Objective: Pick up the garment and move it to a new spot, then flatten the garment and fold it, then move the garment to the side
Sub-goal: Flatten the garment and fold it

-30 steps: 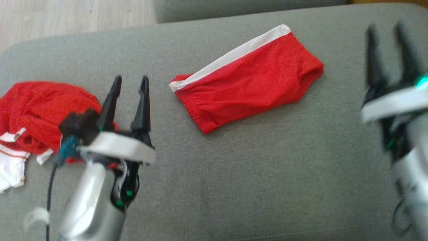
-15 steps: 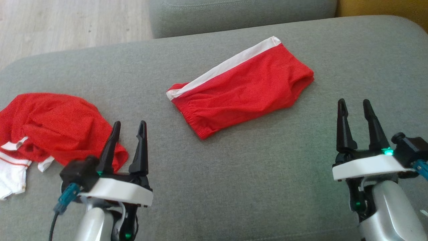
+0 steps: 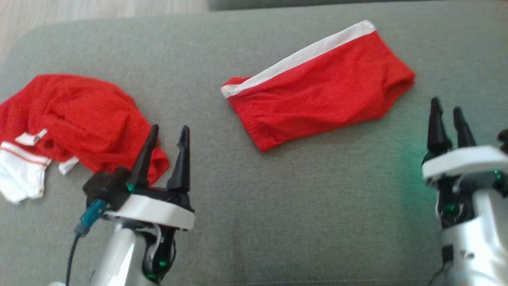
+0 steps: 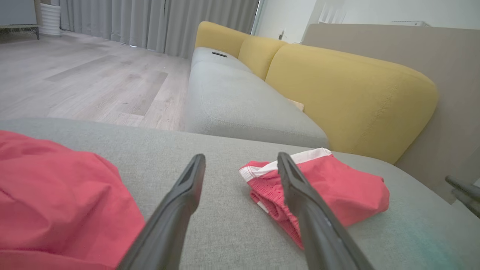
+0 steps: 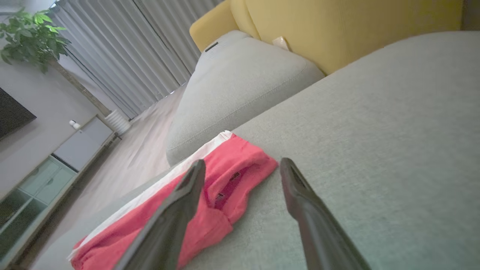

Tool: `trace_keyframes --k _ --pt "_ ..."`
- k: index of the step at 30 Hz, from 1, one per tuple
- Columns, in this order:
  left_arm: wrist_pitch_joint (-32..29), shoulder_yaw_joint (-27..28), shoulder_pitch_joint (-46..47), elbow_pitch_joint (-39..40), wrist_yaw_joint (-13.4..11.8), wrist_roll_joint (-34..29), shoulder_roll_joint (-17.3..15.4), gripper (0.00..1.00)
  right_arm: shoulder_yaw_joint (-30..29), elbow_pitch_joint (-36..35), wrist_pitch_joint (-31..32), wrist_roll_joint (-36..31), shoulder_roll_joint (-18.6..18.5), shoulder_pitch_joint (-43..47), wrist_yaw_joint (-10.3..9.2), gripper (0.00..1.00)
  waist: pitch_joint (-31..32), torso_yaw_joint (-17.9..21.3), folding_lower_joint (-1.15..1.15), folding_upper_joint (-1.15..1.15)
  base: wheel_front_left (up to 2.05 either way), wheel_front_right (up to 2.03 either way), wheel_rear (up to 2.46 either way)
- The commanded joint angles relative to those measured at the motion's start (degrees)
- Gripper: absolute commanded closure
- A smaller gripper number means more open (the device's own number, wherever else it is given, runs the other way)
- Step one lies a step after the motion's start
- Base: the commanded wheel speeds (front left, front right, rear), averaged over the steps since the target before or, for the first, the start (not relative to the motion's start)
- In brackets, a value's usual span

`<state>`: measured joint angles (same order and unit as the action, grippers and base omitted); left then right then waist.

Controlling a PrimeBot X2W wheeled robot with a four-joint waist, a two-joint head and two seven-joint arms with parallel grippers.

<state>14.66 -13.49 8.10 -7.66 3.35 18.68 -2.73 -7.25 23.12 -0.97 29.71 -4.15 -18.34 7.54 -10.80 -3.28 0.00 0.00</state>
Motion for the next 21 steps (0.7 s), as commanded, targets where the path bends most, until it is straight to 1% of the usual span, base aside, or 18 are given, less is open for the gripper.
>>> trace_keyframes --k 1,7,8,13,16,18,21 --pt "0.34 0.75 2.69 1.47 -0.13 0.27 -0.16 0.00 -0.45 -0.42 1.55 1.71 0.36 -4.38 -0.05 0.00 -3.00 -2.81 0.00 0.00 0.00 0.00 0.00" --pt "0.34 -2.63 4.62 0.59 0.10 0.41 -0.15 0.00 -7.14 6.84 8.80 6.75 0.64 -11.30 -0.05 0.00 -6.12 -6.73 0.00 0.00 0.00 0.00 0.00" --pt "0.34 -2.63 4.62 0.59 0.10 0.41 -0.15 0.00 -7.14 6.84 8.80 6.75 0.64 -11.30 -0.05 0.00 -6.12 -6.73 0.00 0.00 0.00 0.00 0.00" --pt "0.34 -6.38 5.48 -1.33 0.25 0.60 -0.15 0.00 -13.20 13.16 12.64 7.61 0.82 -15.12 -0.05 0.00 -6.74 -9.46 0.00 0.00 0.00 0.00 0.00" --pt "0.34 -7.99 5.74 -1.55 0.06 0.98 -0.15 0.00 -15.85 15.45 14.66 8.87 0.94 -16.39 -0.05 0.00 -6.69 -10.97 0.00 0.00 0.00 0.00 0.00" --pt "0.34 -8.79 5.67 -1.39 -0.20 1.26 -0.15 0.00 -17.36 16.53 15.45 9.46 0.99 -16.86 -0.05 0.00 -6.63 -11.76 0.00 0.00 0.00 0.00 0.00" --pt "0.34 -9.67 5.28 -1.38 -0.46 1.22 -0.15 0.00 -18.15 17.03 16.13 9.68 1.04 -17.49 -0.05 0.00 -6.62 -12.47 0.00 0.00 0.00 0.00 0.00"
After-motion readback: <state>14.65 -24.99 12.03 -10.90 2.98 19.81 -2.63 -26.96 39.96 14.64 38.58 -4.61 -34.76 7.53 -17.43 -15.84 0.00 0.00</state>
